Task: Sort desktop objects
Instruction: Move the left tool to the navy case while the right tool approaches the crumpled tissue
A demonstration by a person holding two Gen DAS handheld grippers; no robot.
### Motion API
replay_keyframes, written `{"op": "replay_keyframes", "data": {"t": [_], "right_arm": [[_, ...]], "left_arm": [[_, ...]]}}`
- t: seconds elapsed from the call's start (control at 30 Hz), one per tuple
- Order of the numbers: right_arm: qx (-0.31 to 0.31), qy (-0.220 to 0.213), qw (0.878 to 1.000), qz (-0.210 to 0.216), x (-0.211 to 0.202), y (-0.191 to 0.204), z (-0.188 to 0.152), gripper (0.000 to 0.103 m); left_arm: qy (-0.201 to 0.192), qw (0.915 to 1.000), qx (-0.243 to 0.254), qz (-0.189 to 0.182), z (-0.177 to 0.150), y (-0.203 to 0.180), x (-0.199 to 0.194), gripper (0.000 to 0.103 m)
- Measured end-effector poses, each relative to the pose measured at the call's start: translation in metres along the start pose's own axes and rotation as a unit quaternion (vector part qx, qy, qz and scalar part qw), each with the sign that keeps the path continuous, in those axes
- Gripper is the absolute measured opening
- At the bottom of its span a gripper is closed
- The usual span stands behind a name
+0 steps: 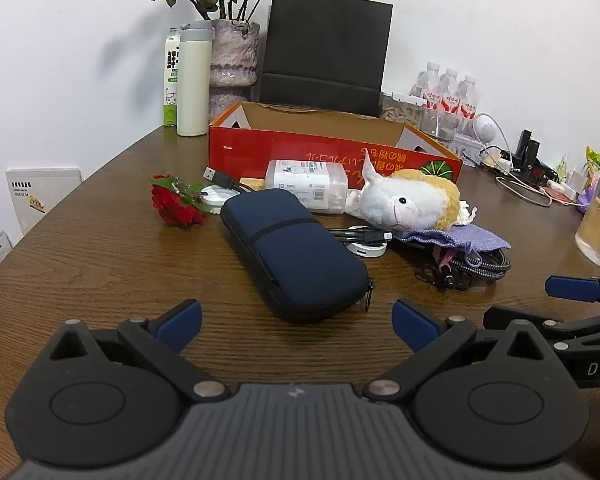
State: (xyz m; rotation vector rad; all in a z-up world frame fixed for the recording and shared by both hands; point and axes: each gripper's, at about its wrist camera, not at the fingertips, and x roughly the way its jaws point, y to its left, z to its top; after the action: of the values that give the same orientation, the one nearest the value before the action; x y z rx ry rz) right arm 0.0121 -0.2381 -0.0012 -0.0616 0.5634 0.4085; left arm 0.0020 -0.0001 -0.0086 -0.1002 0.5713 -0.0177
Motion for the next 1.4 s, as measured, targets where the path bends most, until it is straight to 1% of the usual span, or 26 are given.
{"op": "replay_keyframes", "data": {"t": [0.43,0.63,0.9,1.2,1.4], "right_arm": [[0.001,0.001,1.000,-0.001,0.001,-0.002,-0.002,0.103],[0.001,-0.008,1.000,-0.006,0.003,-0.008,0.004,0.103],[-0.002,-0.021,1.000,-0.011,0.009,-0.015,0.017,0.103],[-0.013,-0.035,0.999,-0.026,0.024,-0.030,0.034,0.103],[-0.028,-0.029,0.998,-0.041,0.045,-0.051,0.050,0.103]], "left_arm": [[0.006,1.0000,0.001,0.004,0.003,0.000,0.003,0.103],[-0.003,1.0000,0.004,0.007,0.015,-0.002,0.006,0.103],[0.007,1.0000,0.001,0.005,0.029,-0.007,0.023,0.103],[0.022,0.9991,0.001,0.037,0.048,-0.008,0.050,0.103],[0.028,0.9978,-0.006,0.059,0.062,-0.007,0.070,0.103]]}}
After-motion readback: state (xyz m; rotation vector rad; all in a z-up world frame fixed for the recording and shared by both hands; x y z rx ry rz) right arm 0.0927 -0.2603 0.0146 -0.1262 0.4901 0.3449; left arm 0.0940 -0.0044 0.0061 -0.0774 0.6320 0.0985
